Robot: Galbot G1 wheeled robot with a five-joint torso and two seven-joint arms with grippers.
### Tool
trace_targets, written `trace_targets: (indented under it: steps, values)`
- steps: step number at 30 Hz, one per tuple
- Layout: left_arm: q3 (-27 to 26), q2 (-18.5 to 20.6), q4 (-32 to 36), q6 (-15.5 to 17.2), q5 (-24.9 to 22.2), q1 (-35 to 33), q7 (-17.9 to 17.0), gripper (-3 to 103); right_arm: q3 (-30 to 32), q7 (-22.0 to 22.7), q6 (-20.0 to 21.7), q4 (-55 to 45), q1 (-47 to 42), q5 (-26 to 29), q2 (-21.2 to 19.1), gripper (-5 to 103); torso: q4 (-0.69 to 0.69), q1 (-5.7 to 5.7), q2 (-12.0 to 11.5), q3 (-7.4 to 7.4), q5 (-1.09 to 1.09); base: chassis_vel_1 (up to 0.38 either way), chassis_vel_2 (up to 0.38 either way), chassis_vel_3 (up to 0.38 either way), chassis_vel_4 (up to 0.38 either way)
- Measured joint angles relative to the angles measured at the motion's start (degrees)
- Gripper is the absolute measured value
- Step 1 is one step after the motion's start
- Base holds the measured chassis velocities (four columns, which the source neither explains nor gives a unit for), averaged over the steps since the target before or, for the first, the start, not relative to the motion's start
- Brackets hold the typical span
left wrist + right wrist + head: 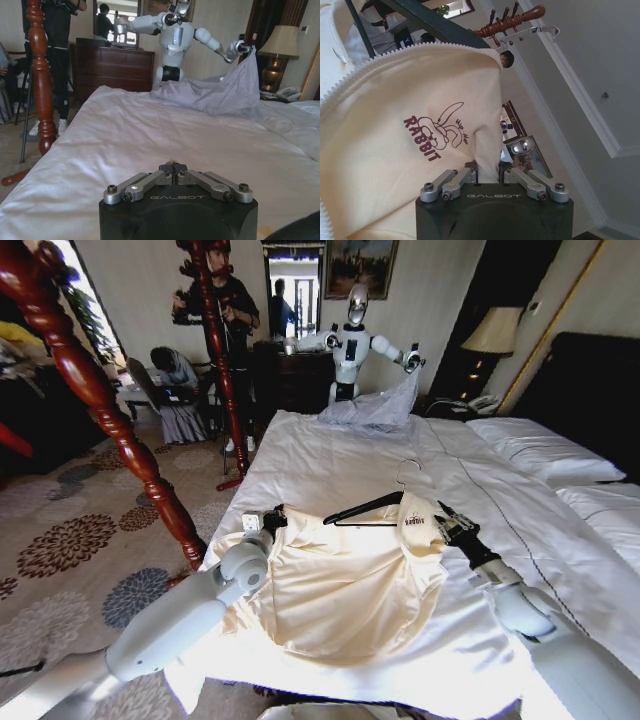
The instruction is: Pick up the clothes from the bed and hang them on the clothes hanger.
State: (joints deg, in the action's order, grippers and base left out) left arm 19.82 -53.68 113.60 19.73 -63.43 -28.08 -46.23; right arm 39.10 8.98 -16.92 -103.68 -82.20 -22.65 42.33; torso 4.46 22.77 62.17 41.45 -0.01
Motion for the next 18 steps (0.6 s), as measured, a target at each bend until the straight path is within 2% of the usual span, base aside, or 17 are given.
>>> trace_targets:
  steps: [6, 11, 18]
  values:
    - [4.42, -2.55, -0.20, 0.59, -3.75, 7.94, -1.91, 0, -1.27, -0.06, 0.29, -0.44, -0.28, -1.45, 2.13, 19, 0.03, 0.00, 0.00, 0.00, 0.03, 0.000, 0.000, 0.000, 0.000]
    - [6.46, -2.85, 0.74, 0.93, -5.36, 10.19, -2.82, 0, -2.52, -0.07, 0.65, -0.14, 0.42, -2.23, 2.98, 19, 0.00, 0.00, 0.00, 0.00, 0.02, 0.000, 0.000, 0.000, 0.000]
    - [9.52, -3.19, 3.87, 2.02, -8.03, 12.79, -4.23, 0, -4.14, 0.54, 3.62, 1.24, 1.59, -1.68, 4.42, 19, -0.01, 0.00, 0.00, 0.00, 0.01, 0.000, 0.000, 0.000, 0.000]
